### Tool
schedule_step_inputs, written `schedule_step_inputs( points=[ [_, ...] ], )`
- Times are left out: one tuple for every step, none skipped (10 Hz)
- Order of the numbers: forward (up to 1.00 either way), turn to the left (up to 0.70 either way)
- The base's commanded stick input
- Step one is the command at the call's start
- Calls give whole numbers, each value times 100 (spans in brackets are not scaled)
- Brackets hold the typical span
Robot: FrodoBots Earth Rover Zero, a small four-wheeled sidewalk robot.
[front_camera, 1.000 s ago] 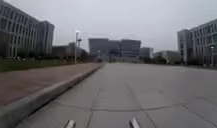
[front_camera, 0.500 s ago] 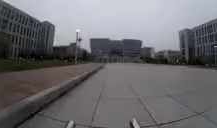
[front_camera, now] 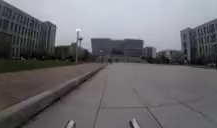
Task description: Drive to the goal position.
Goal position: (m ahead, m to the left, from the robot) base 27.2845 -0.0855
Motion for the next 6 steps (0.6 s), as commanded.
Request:
schedule_step_inputs(
  points=[
    [70,-4],
    [70,-4],
    [70,-4],
    [70,-4],
    [70,-4],
    [70,-16]
  ],
)
